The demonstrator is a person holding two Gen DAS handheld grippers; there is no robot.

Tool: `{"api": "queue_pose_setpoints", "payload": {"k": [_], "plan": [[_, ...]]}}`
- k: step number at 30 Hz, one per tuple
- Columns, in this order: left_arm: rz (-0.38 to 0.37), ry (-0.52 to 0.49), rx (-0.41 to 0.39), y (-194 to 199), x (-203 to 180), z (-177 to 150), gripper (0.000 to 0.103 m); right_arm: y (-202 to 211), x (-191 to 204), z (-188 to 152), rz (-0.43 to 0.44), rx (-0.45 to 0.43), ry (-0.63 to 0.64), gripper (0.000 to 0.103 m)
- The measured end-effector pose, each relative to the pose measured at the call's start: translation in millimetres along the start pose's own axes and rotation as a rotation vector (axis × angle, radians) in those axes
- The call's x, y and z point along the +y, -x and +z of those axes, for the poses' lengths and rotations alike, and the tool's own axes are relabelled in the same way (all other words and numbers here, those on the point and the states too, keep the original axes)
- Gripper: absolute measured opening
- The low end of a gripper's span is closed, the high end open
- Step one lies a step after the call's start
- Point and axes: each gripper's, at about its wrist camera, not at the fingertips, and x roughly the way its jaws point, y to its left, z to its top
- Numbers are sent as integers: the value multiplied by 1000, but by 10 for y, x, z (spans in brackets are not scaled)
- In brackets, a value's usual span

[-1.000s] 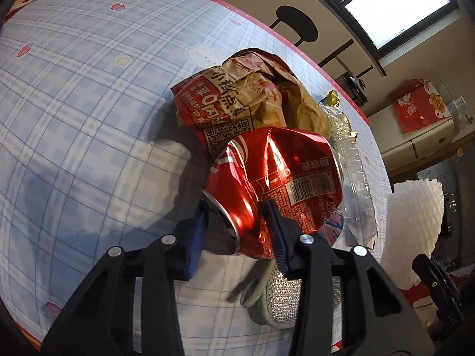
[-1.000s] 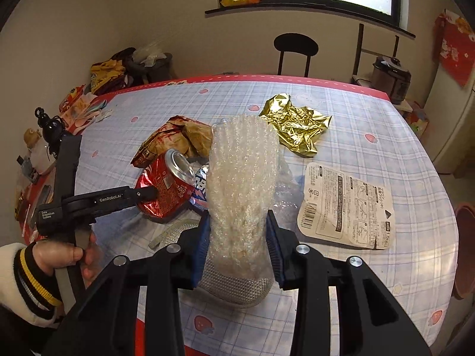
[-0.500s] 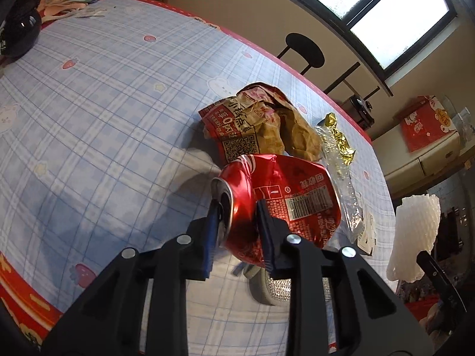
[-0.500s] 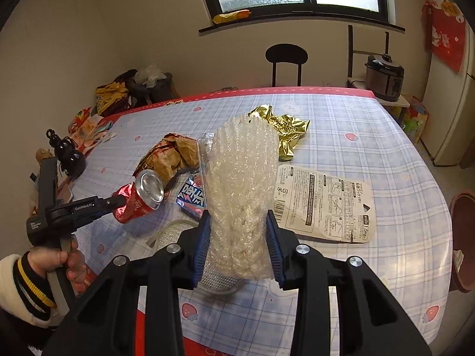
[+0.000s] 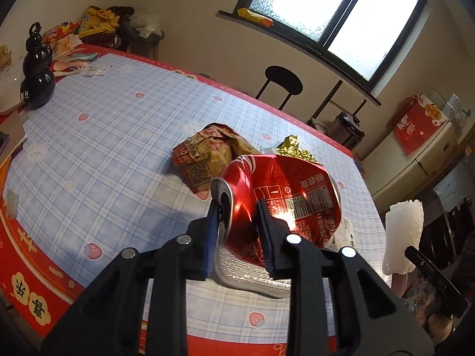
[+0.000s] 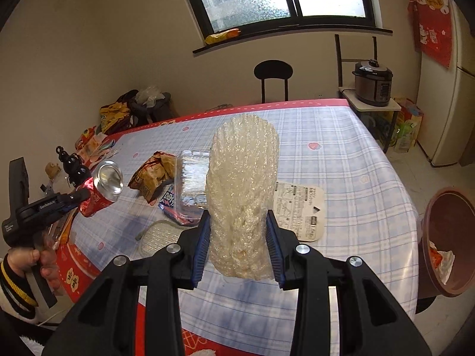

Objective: Collect trash
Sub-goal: 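Carry the foam net with the right tool and drop it into the bin, then move the left tool holding the red can toward the bin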

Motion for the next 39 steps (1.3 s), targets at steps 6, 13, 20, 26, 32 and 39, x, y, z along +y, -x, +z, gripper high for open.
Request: {"api": "queue_pose_setpoints", "payload": {"k": [6,13,20,26,32,39], "plan": [[-53,-45,-33,122,-582,-107,28,337,-701,-62,-79,-29,-53,36],[-116,-47,-48,103,-1171,-340,28,677,-1663,-56,-234,-46,-103,36],[-105,-52,-23,-11,-1467,-478,28,862,-2516,-29,-380,-54,-195,36],[-91,-97,-15,-22,-1665,-504,28,884,-3031,7,-444,-38,-256,48],[-97,-136,-7,-75,-1880,-490,28,1173,-3165,117,-462,-149,-272,80],[-142,-203,18,-173,-2258,-550,29,1557,-3201,40,-473,-208,-303,97]]}}
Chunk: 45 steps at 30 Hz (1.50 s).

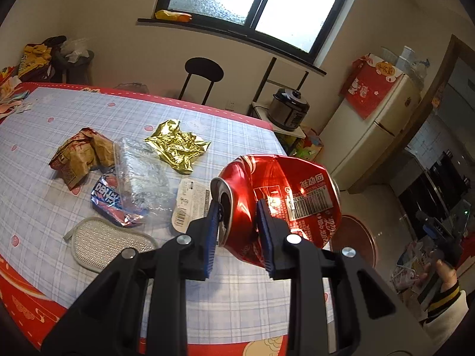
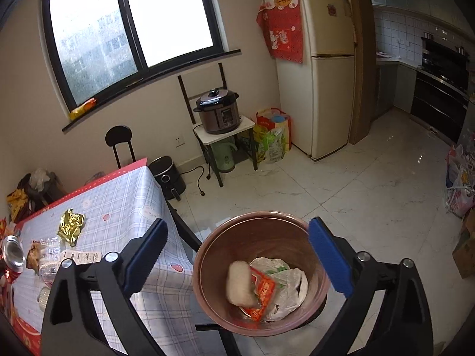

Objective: Collect trash
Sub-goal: 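Move the left tool holding the red can toward the bin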

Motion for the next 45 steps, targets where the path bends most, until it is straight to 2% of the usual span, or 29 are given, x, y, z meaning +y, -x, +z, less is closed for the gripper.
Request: {"api": "queue_pose_setpoints", "payload": {"k": [9,15,19,20,21,22,25,27,30,35,38,40,45], "plan": [[-117,-137,68,-402,-798,33,29,484,-312,-232,-48,-7,-30,98],[-231,-263,129,-867,-1687,-19,29,761,-733,-466,-120,2,-123,98],[-342,-353,116,-1151,-2479,13,30,921,-980,-660,-179,11,-179,98],[-379,-366,105,-1187,-2642,37,35,948,-1023,-696,-190,14,-192,98],[-418,-377,105,-1214,-2791,64,59,971,-1060,-733,-200,17,-205,98],[-444,-388,101,-1216,-2931,87,72,999,-1099,-758,-208,18,-218,98],[-478,-434,52,-1077,-3149,116,77,1098,-1145,-810,-219,5,-233,98],[-474,-444,27,-983,-3139,118,86,1125,-1151,-804,-222,-3,-231,98],[-468,-419,31,-927,-3002,134,86,1146,-1138,-787,-219,-15,-228,98],[-382,-395,15,-820,-2575,231,87,1071,-974,-694,-178,-27,-199,98],[-312,-369,-4,-713,-2165,330,87,957,-770,-612,-135,-25,-169,98],[-253,-344,-29,-604,-1849,417,95,852,-588,-554,-97,-18,-142,98],[-121,-290,-72,-289,-941,573,95,604,-22,-449,-7,11,-61,98]]}}
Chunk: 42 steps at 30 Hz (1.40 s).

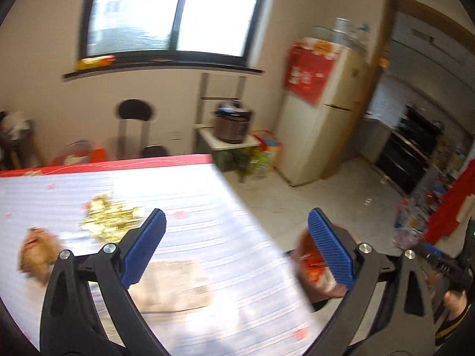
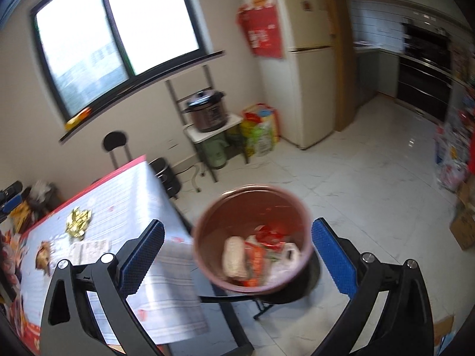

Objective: Collect trash
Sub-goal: 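Move the left tool holding the red can toward the bin, then grasp the clear plastic container on the table with the right tool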

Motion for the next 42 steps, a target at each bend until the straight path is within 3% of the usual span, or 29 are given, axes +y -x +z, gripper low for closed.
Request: {"api": "queue_pose_setpoints", "payload": {"k": [10,19,27,35,42], "plan": [[187,207,11,914,1908,-475,95,-284,1351,-95,135,78,141,98],[208,410,100,1060,2990,-1238,94,-405,2706,-433,228,166,299,98],[135,448,143,912,3277,-1481,94,-637,3548,-859,212,260,416,98],[81,486,194,741,3613,-1682,93,-1077,4107,-1342,157,360,560,98],[70,533,212,670,3871,-1843,92,-1253,4880,-1448,253,368,664,98]]}}
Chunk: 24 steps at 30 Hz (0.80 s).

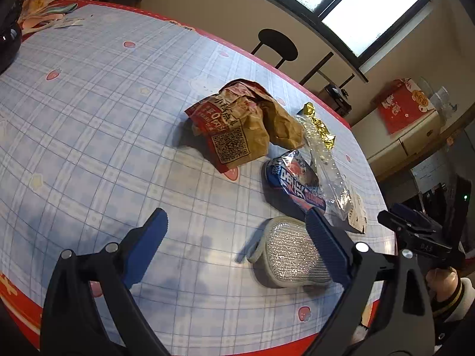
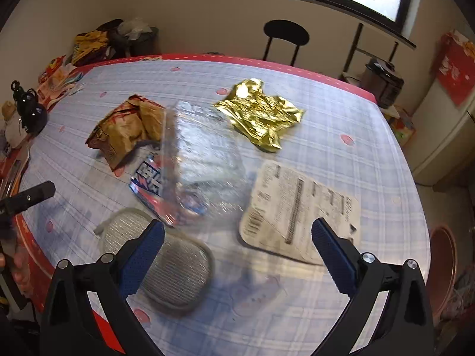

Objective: Collect trash
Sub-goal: 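Grasp the clear plastic container on the table with the right tool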

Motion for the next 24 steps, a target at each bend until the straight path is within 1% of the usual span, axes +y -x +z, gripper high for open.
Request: {"api": "queue_pose_setpoints", "payload": {"k": [3,6,9,12,14,16,17,24], "plan": [[1,17,-3,4,115,27,92,-231,289,230,23,0,66,98],[3,33,-12,26,222,59,92,-559,509,412,25,30,110,98],[9,48,-20,66,306,80,92,-876,554,523,15,87,88,98],[15,61,-24,99,398,85,92,-1054,484,583,18,126,38,97],[20,70,-25,109,454,80,92,-1112,409,597,22,154,9,90],[24,80,-24,105,501,78,92,-1115,362,591,20,163,1,83],[25,84,-23,99,516,81,92,-1101,345,592,26,165,-2,83],[11,65,-14,26,418,119,91,-885,176,611,101,144,-64,67]]}}
